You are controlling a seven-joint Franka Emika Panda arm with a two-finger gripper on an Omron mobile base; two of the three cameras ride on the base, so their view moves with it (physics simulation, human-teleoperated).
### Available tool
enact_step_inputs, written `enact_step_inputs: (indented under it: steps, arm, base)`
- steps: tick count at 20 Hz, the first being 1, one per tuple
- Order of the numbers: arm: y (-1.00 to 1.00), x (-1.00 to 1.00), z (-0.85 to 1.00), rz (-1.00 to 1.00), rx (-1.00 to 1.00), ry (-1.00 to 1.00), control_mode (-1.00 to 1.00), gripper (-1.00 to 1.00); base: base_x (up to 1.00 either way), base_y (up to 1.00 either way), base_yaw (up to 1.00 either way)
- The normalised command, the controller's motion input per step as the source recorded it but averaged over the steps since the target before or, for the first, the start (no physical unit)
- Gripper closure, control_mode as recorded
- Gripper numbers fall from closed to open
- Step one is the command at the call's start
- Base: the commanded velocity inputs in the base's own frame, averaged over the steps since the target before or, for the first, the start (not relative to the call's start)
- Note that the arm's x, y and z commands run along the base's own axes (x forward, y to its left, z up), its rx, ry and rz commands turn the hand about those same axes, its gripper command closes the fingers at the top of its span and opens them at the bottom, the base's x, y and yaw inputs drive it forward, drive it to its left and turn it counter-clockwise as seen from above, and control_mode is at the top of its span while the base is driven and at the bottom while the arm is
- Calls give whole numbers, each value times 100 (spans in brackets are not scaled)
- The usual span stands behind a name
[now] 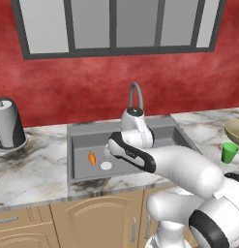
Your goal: Remove the sweet potato and carrot from the sink. Then move the bowl and cup from the counter to the sink for washing.
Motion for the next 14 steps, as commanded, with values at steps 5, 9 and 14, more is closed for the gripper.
enact_step_inputs:
  steps: [5, 9, 14]
  arm:
    - [61, 12, 2, 11, -1, 0, -100, 100]
    - [60, 11, 0, 10, 0, 0, -100, 100]
    - [59, 15, 0, 10, 0, 0, -100, 100]
  base:
    - [0, 0, 0]
    - [0, 0, 0]
    - [0, 0, 0]
